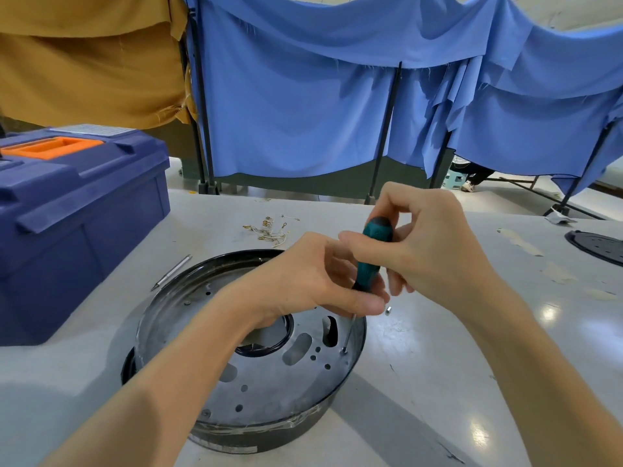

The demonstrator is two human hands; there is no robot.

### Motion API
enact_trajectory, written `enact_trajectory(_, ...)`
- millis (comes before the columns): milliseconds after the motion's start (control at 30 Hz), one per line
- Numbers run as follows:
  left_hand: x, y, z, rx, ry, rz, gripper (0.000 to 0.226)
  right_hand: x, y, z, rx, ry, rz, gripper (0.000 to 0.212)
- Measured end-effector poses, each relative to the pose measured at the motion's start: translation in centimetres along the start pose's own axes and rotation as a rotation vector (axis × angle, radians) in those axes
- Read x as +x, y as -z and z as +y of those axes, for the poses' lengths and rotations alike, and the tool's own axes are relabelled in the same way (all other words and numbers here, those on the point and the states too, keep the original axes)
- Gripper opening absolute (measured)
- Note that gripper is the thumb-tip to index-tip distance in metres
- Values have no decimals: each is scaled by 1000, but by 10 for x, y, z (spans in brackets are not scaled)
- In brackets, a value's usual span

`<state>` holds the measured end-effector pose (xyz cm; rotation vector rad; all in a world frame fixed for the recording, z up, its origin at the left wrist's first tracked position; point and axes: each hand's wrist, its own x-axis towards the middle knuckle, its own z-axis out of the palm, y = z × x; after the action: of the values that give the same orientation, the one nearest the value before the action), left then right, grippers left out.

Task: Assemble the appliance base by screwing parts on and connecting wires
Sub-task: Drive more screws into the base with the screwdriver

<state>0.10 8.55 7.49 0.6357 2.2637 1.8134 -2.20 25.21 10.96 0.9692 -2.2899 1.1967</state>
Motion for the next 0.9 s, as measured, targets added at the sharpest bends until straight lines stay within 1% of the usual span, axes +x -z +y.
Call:
enact_trajectory(67, 1, -3, 0, 8, 14, 38, 25, 0, -3, -1, -93, 13, 25, 41)
enact_trajectory(133, 2, -3, -1, 3, 15, 44, 28, 1, 1, -2, -110, 28, 12, 45)
enact_trajectory(167, 2, -3, -1, -2, 15, 33, 28, 0, 5, -2, -58, 30, -22, 41)
enact_trajectory(233, 2, 0, -3, -26, 24, 12, 24, -1, 9, -1, 60, 41, -92, 23)
enact_trajectory(267, 2, 0, -4, -33, 31, 4, 23, -1, 9, -1, 63, 52, -84, 18)
enact_trajectory(300, 2, 1, -4, -38, 36, -6, 22, -2, 7, 0, 37, 60, -53, 19)
enact_trajectory(400, 2, 7, -1, -27, 37, -46, 26, -3, -5, -1, -59, 67, 52, 30)
enact_trajectory(433, 1, 11, -1, 21, 36, -48, 25, -4, -10, -2, -96, 83, 89, 34)
enact_trajectory(500, 0, 17, -5, 225, 56, -30, 28, -4, -16, -2, -206, 110, 151, 39)
enact_trajectory(567, -2, 17, -15, 430, 121, -27, 33, -3, -18, -2, -269, 109, 160, 41)
enact_trajectory(600, -4, 16, -20, 466, 143, -42, 34, -2, -17, -1, -237, 103, 129, 38)
enact_trajectory(667, -7, 12, -31, 453, 149, -83, 37, -1, -14, -1, -33, 56, -3, 27)
enact_trajectory(700, -8, 11, -34, 446, 139, -98, 38, -1, -11, -3, 62, 8, -90, 27)
enact_trajectory(733, -8, 10, -37, 447, 128, -106, 38, 0, -8, -4, 108, -37, -177, 35)
enact_trajectory(767, -7, 10, -39, 453, 118, -107, 38, 0, -4, -3, 111, -54, -249, 40)
enact_trajectory(800, -7, 9, -40, 462, 111, -103, 39, 0, 0, -2, 86, -42, -301, 41)
enact_trajectory(867, -7, 7, -41, 468, 100, -92, 41, -1, 9, -2, 72, 16, -383, 33)
enact_trajectory(900, -7, 6, -41, 467, 96, -87, 41, -1, 13, -2, 111, 18, -413, 33)
